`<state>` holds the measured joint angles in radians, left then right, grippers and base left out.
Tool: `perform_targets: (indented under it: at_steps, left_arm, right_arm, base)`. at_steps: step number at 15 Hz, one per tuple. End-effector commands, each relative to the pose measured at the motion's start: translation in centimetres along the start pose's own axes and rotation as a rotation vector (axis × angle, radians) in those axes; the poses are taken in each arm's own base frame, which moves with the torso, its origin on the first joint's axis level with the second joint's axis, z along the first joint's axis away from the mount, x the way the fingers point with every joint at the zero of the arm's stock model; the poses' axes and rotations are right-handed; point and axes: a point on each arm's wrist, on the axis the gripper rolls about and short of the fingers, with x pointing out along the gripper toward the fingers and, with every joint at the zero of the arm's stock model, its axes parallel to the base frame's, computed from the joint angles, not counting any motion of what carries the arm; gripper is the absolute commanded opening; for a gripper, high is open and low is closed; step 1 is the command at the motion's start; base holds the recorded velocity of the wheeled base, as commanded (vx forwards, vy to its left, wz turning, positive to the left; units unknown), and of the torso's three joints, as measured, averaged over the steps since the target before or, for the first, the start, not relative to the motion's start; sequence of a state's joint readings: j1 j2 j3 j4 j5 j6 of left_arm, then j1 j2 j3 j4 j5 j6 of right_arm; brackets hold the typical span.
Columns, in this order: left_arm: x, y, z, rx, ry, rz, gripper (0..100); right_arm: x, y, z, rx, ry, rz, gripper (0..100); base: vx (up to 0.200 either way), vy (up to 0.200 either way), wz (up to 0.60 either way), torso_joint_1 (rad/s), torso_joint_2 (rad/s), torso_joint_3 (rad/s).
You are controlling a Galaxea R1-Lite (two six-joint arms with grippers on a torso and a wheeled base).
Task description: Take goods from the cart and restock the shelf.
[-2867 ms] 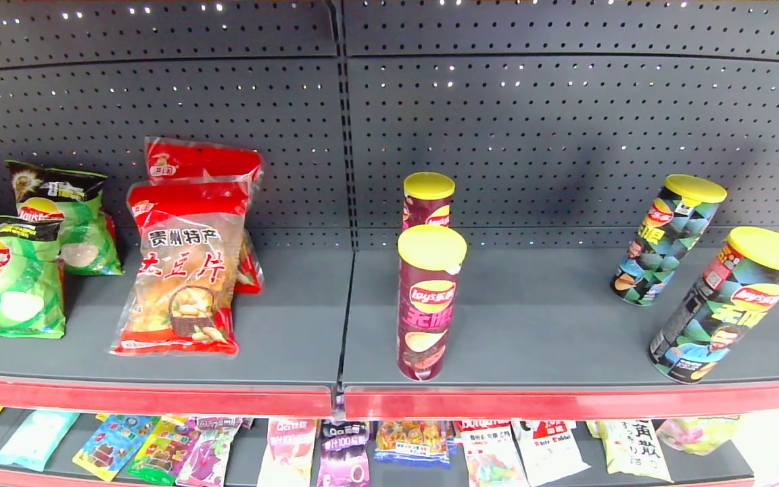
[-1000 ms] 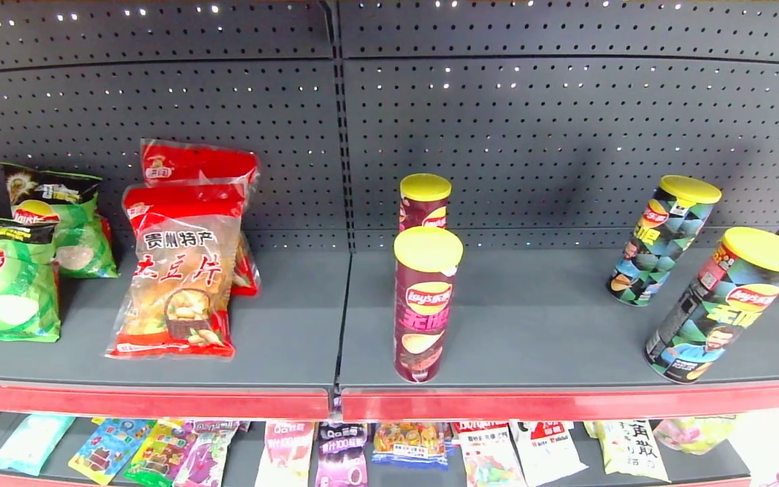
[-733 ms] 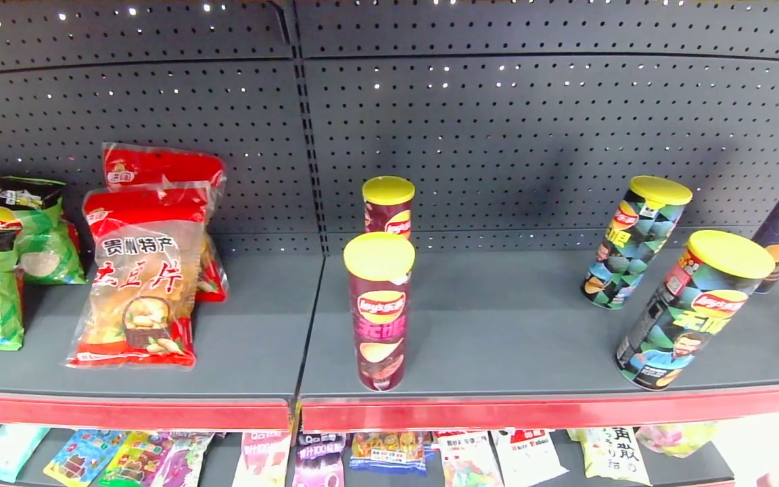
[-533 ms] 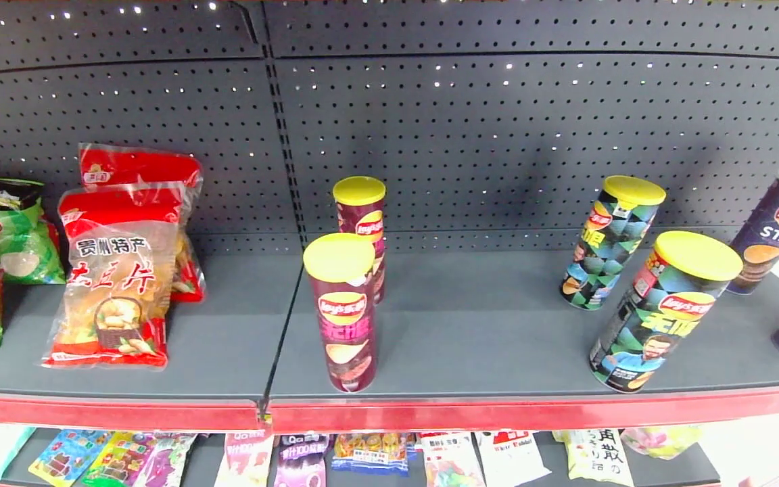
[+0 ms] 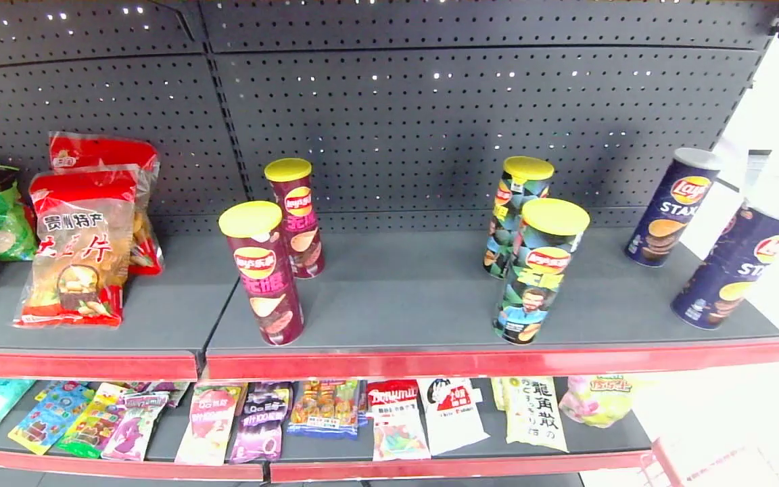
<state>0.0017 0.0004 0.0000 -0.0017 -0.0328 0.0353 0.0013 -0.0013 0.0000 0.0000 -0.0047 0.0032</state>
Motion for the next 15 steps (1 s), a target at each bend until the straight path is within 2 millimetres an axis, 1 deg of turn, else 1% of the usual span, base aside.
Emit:
perform_targets:
  at_steps: [1,5,15]
  left_arm:
    - [0.0,0.0,-0.02,0.0,0.001,0.0,100]
    - [0.0,0.0,-0.02,-0.002,0.001,0.0,100]
    - [0.0,0.0,-0.02,-0.003,0.001,0.0,100]
  right_arm:
    - [0.01,0.0,0.0,0.0,0.001,0.0,100]
    - [0.01,0.0,0.0,0.0,0.001,0.0,100]
    - [0.01,0.0,0.0,0.0,0.001,0.0,100]
  base:
    - [0.0,-0.2,0.0,0.002,0.01,0.002]
    - [0.0,-0.2,0.0,0.004,0.0,0.004]
    - [0.0,0.0,0.0,0.0,0.0,0.0]
